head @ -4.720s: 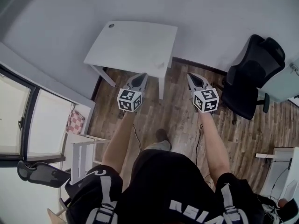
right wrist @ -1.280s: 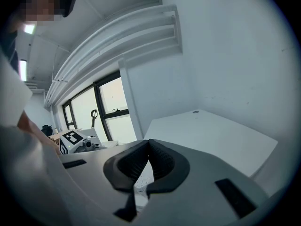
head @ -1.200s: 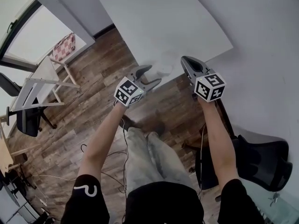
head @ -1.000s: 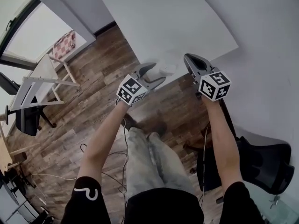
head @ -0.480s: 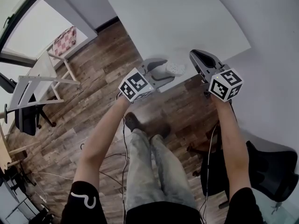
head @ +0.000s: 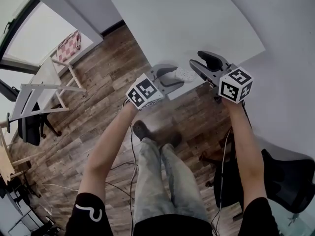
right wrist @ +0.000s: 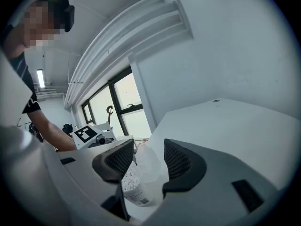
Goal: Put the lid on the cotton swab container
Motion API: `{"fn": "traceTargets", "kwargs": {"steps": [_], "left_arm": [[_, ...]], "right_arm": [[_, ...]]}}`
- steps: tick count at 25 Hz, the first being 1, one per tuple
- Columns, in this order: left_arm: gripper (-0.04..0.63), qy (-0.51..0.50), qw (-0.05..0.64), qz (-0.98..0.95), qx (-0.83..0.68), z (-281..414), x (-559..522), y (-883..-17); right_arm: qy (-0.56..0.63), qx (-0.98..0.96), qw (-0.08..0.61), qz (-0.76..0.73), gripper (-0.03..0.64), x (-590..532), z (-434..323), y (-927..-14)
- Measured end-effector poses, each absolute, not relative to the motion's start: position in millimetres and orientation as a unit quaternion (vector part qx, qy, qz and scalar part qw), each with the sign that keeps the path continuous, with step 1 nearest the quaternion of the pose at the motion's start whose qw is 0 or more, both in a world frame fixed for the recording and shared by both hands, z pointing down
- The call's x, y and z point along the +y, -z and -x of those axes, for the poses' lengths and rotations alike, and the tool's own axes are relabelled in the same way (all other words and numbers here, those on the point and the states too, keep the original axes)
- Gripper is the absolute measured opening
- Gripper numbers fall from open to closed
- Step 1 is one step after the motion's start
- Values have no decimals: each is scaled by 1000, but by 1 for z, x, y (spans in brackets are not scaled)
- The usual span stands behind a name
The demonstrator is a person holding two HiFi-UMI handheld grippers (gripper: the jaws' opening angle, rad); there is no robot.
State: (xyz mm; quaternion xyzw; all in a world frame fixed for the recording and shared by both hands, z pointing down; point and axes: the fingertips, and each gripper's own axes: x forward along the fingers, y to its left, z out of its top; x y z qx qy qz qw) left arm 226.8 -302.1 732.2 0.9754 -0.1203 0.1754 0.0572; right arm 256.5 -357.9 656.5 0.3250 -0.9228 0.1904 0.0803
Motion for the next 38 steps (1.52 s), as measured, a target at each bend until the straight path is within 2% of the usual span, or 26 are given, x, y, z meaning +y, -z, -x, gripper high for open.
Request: {"fn": "traceTargets", "kwargs": {"steps": [7, 15, 20, 23, 26, 38], "left_arm": [[242, -173, 55, -976, -117, -228, -304, -729], [241, -174, 61, -976, -113, -231, -303, -731], [241, -169, 67, -977, -112, -229, -301, -728], [242, -163, 77, -977, -115, -228, -303, -728], [242, -160, 80, -977, -115, -228, -304, -727], [242, -156, 82, -978, -117, -228, -303, -728]], "right_arm": [[-195, -927, 99, -304, 219, -355, -250, -662], [-224, -927, 63, -293, 202, -347, -253, -653], [-242, -927, 46, -281, 172, -334, -249, -646], [-249, -930, 47, -265, 92, -326, -245, -646], [-253, -931, 53, -258, 58, -320, -240, -650], [-255, -931, 57, -255, 20, -309, -231, -659]]}}
